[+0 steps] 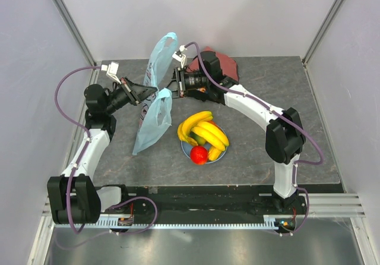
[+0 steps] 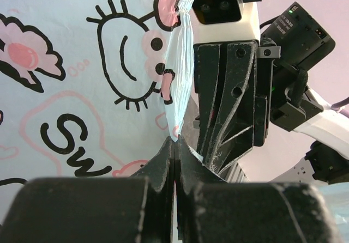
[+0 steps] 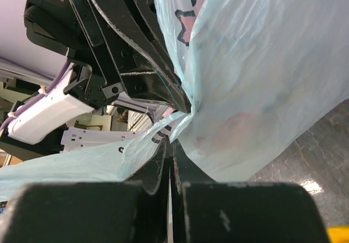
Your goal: Place the fruits into the plastic bag
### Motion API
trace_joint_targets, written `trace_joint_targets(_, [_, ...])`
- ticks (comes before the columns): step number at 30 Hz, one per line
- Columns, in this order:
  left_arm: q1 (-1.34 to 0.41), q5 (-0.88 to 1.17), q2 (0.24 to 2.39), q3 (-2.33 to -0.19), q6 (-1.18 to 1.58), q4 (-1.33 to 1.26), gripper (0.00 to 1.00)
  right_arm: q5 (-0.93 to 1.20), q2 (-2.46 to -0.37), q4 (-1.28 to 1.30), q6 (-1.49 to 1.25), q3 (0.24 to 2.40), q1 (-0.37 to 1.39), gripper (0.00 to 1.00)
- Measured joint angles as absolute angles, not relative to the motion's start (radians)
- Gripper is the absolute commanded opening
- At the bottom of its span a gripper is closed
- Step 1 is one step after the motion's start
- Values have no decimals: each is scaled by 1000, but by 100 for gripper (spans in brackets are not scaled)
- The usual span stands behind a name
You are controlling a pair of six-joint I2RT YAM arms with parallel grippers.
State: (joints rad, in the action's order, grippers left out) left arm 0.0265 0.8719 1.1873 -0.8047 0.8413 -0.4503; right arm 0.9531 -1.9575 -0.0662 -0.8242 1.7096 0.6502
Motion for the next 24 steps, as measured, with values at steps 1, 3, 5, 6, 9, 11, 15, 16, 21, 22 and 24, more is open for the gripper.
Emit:
trace_joint_targets(1, [27,872,1187,-805,841,-450,10,953,-1958,-72,-825,1709,646,0])
trace_joint_targets(3, [29,872,1187,-805,841,-446,15,947,-1954,-84,-824,1699,640,0])
trace_joint_targets(5, [35,875,1187,-805,841,-435,18,931,-1939,-96,-819,1663,622,0])
trace_joint_targets(6, [39,875,1187,-805,841,-429,23,921,-1929,-97,-815,1640,609,0])
trace_joint_targets(9, [57,875,1186,-808,839,-392,33,892,-1908,-89,-792,1587,566,0])
trace_joint_targets(11, [65,876,1186,-813,837,-369,34,870,-1905,-69,-764,1575,541,0])
trace_joint_targets(15, [66,892,1186,-831,837,-334,49,834,-1904,-34,-719,1571,529,0])
trace_joint_targets(16, [66,895,1186,-836,836,-325,53,828,-1903,-26,-706,1571,532,0])
trace_joint_targets(21, [34,880,1186,-873,791,-231,71,814,-1895,22,-651,1571,542,0])
trace_joint_targets(22, [12,865,1187,-887,776,-205,73,813,-1895,27,-645,1571,544,0])
trace_joint_targets(24, [-36,849,1195,-919,744,-160,77,813,-1895,36,-635,1571,545,0])
